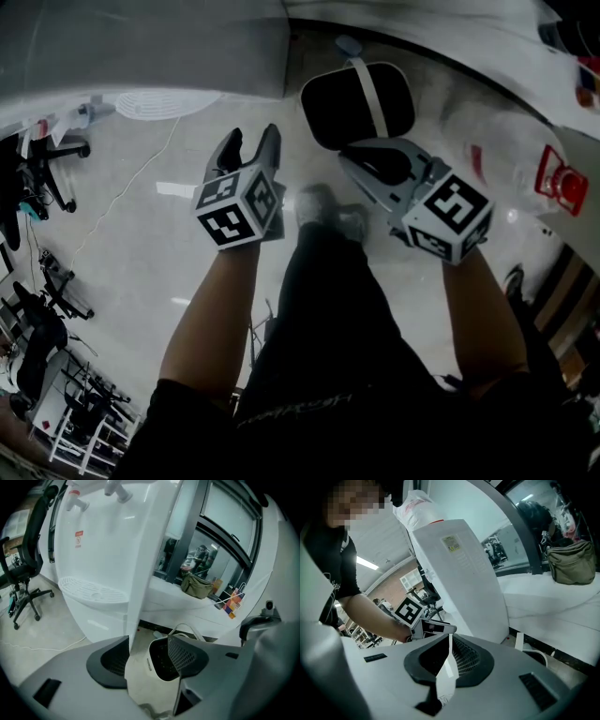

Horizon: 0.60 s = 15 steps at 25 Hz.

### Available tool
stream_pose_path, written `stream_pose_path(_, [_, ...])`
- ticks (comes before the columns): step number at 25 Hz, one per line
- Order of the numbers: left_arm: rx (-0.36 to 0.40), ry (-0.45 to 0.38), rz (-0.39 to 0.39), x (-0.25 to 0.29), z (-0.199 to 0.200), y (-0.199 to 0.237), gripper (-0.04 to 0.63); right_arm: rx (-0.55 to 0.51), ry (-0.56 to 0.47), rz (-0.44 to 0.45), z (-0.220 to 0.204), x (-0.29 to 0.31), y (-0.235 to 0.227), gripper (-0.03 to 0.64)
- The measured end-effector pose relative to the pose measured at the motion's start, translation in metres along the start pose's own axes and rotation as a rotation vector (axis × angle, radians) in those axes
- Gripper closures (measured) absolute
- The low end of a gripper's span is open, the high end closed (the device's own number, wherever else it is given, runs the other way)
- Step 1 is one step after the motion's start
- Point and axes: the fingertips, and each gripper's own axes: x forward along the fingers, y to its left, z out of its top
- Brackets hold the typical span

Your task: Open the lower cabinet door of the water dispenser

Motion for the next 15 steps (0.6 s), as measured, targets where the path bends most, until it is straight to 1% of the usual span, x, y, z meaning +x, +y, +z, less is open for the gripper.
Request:
stream_pose_path(3, [-0.015, 0.007, 0.041, 0.017, -0.003, 0.009, 0.344, 0.01, -0.009, -0.005, 0.0, 0.006, -0.006, 0.603])
stream_pose_path(7, [-0.032, 0.002, 0.095, 0.036, -0.008, 0.02, 0.339, 0.008, -0.032, -0.009, 0.001, 0.014, -0.014, 0.603])
stream_pose_path(12, [-0.118, -0.01, 0.124, 0.055, -0.011, 0.035, 0.339, -0.01, -0.016, -0.004, -0.003, 0.023, -0.019, 0.603])
stream_pose_path(15, [-0.126, -0.031, 0.154, 0.062, -0.006, 0.042, 0.339, -0.033, -0.001, -0.002, -0.003, 0.026, -0.022, 0.603])
